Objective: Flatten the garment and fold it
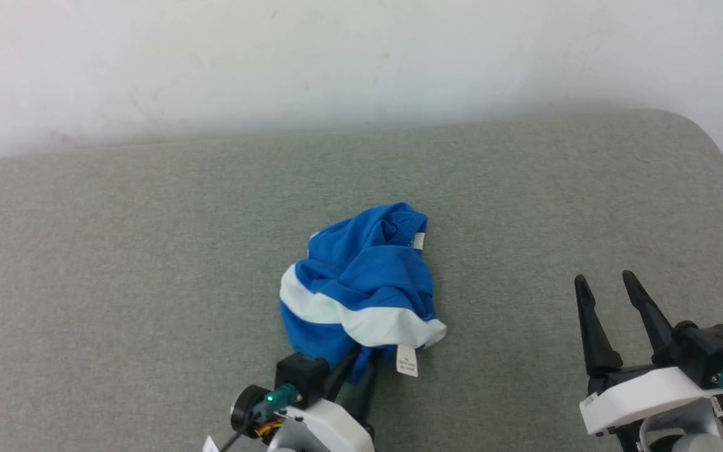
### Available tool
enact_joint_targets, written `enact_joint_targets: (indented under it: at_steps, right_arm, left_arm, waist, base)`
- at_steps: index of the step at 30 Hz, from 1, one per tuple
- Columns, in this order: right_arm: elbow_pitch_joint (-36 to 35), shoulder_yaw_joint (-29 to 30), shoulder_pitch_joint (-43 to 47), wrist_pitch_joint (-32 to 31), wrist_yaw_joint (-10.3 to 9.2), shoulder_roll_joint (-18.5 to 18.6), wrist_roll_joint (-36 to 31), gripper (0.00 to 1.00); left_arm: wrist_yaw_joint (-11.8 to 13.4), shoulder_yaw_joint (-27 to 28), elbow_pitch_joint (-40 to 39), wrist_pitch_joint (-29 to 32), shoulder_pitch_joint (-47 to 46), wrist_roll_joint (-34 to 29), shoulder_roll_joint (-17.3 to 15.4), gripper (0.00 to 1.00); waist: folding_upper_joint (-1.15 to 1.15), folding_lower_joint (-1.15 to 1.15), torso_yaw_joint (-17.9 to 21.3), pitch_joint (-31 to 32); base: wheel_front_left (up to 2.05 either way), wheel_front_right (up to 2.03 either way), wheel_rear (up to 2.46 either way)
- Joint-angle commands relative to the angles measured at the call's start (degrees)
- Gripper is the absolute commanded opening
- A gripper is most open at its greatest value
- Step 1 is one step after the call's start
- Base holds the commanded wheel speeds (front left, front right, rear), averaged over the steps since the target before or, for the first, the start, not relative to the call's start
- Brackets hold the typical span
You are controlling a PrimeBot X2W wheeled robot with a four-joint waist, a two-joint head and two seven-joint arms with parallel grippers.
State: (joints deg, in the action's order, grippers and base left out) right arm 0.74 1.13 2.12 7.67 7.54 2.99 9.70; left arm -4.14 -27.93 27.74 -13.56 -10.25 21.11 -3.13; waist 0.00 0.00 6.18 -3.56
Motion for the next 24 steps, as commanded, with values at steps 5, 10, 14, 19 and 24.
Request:
enact_joint_targets:
  at_steps: [5, 10, 14, 19, 24]
  right_arm:
    - [-0.62, -0.67, 0.76, 0.31, -0.05, -0.12, -0.06, 1.00]
    - [-1.09, 0.00, 1.38, 0.17, -0.05, -0.12, -0.29, 1.00]
    - [-1.66, 0.54, 1.90, -0.10, -0.05, -0.12, -0.44, 1.00]
    - [-2.29, 1.05, 1.63, -0.43, -0.05, -0.12, -0.39, 1.00]
    - [-2.90, 0.01, 0.34, -1.08, -0.05, -0.12, -0.77, 1.00]
  left_arm:
    - [2.64, -3.66, -3.52, -0.55, 1.75, -1.92, 0.23, 1.00]
    - [5.17, -2.87, -11.70, -1.33, 4.43, -3.71, 0.16, 1.00]
    - [6.23, 0.80, -19.70, -1.41, 6.73, -3.37, -1.13, 1.00]
    - [6.32, 6.21, -23.63, -0.65, 3.90, -2.05, -5.11, 1.00]
    - [3.64, 9.09, -19.56, 8.23, -4.36, 1.04, -9.18, 1.00]
  waist:
    - [0.00, 0.00, -1.85, 0.52]
    - [0.00, 0.00, -3.01, 1.16]
    - [0.00, 0.00, -3.86, 1.27]
    - [0.00, 0.00, -4.81, 0.60]
    - [0.00, 0.00, -4.73, -1.45]
  base:
    - [0.00, 0.00, 0.00]
    - [0.00, 0.00, 0.00]
    - [0.00, 0.00, 0.00]
    - [0.00, 0.00, 0.00]
    - [0.00, 0.00, 0.00]
